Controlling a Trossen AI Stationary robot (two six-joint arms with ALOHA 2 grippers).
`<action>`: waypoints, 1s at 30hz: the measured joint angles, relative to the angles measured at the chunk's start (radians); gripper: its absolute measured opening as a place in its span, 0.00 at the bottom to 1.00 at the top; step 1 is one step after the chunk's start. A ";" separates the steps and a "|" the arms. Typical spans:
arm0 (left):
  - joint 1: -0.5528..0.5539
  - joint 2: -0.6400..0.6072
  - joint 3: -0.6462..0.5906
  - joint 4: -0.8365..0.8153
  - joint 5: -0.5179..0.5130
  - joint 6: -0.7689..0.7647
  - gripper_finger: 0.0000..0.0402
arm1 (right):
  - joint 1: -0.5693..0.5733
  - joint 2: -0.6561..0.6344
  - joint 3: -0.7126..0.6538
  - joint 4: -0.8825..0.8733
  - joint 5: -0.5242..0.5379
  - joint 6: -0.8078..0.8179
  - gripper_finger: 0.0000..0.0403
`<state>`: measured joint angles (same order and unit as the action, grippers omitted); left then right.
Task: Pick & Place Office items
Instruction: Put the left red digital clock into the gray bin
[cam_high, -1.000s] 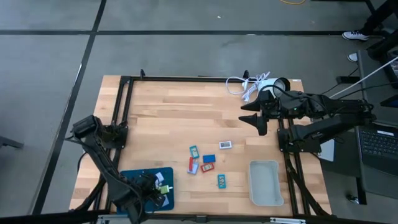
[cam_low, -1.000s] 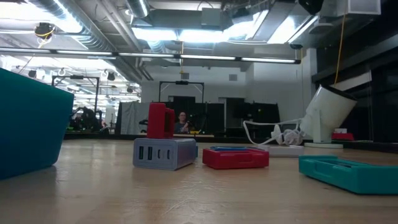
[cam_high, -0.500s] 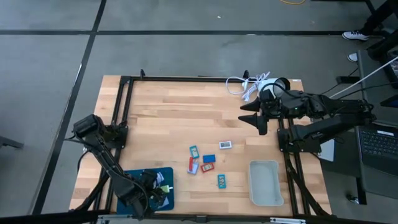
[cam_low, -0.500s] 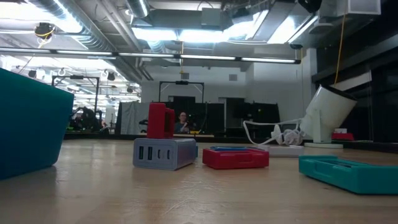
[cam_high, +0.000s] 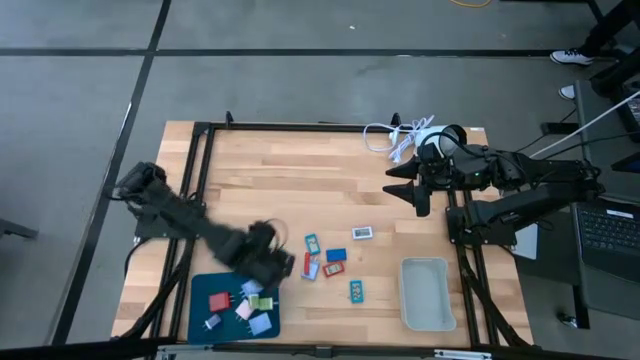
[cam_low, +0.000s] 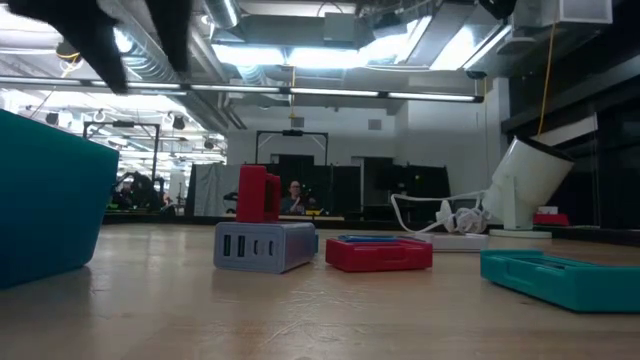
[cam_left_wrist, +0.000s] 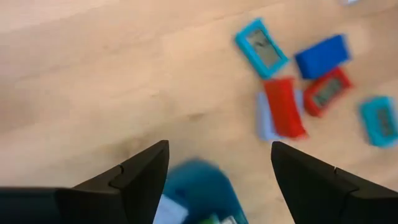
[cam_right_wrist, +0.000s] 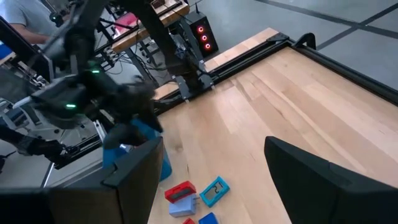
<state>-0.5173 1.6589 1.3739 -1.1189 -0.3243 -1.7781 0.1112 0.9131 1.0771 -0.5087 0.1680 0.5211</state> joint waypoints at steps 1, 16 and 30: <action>0.037 0.012 0.000 0.006 0.024 0.037 0.69 | 0.000 0.000 0.000 0.000 0.000 -0.003 0.70; 0.268 0.198 0.000 0.263 0.345 0.246 0.69 | 0.000 0.000 0.000 -0.001 -0.041 -0.037 0.70; 0.275 0.199 0.088 0.286 0.282 0.240 0.69 | 0.000 0.000 0.000 0.000 -0.057 -0.063 0.70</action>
<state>-0.2427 1.8580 1.4614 -0.8333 -0.0421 -1.5381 0.1108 0.9131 1.0775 -0.5091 0.1108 0.4577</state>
